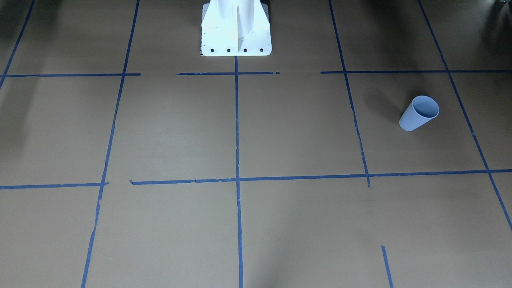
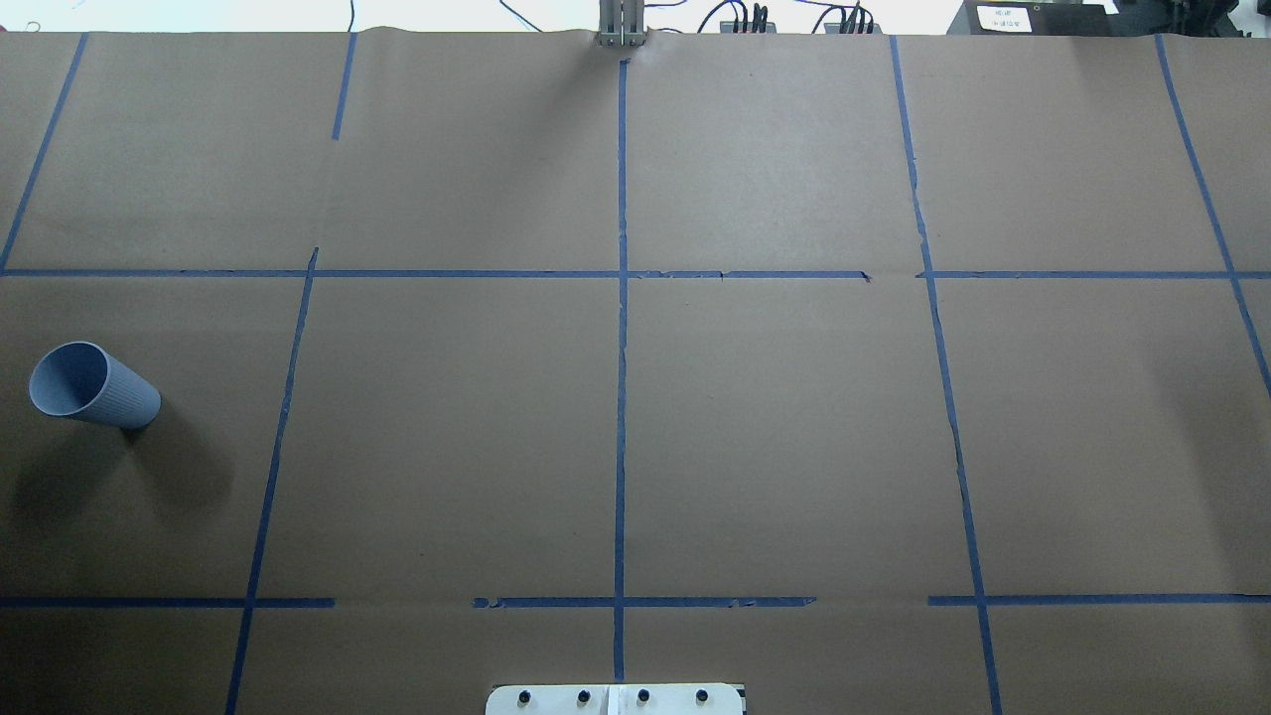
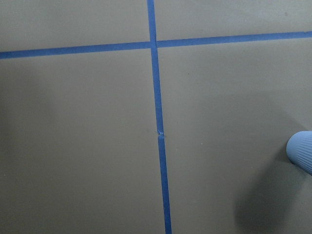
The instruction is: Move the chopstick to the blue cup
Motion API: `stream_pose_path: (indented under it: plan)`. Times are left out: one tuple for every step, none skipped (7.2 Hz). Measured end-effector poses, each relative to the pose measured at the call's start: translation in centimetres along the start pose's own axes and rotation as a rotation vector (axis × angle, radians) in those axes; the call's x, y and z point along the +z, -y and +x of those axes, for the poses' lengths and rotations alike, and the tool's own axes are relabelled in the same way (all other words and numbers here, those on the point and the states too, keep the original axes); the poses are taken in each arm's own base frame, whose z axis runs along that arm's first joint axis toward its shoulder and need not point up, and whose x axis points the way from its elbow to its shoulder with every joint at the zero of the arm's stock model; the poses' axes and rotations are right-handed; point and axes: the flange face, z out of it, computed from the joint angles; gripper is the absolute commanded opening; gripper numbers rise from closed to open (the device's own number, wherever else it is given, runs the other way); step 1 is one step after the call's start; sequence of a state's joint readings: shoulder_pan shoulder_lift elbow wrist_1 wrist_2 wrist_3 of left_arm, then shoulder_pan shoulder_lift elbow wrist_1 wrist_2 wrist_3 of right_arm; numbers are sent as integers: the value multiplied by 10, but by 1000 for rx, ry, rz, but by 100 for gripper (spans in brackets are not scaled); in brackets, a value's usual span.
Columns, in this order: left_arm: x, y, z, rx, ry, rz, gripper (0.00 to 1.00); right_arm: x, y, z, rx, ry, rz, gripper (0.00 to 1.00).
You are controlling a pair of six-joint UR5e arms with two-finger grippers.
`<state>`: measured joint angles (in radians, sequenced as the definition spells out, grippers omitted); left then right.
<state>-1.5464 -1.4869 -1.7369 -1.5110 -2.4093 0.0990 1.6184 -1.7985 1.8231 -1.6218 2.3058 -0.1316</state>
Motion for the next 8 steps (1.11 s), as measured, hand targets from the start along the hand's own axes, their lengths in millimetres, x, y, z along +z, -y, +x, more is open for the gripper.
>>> stream_pose_path:
  plan:
    - [-5,7,5,26,5,26,100,-3,4,-2,-21,-2,25,100]
    - [-7,11,8,40,4,38,100,-4,5,-3,-34,-2,41,100]
    - [-7,12,8,48,0,44,100,-2,5,-2,-37,-2,44,100]
    - [-8,14,9,63,-2,53,100,-1,4,0,-36,-3,42,100]
    - [-11,17,14,89,-2,76,100,0,5,-1,-38,-4,43,100]
    - [-16,21,22,131,-1,113,100,-1,8,-3,-48,-3,50,100]
    - [-14,26,38,153,-9,132,100,-2,11,-7,-61,0,59,100]
    - [-3,32,68,130,-27,125,100,-1,12,-9,-70,9,61,100]
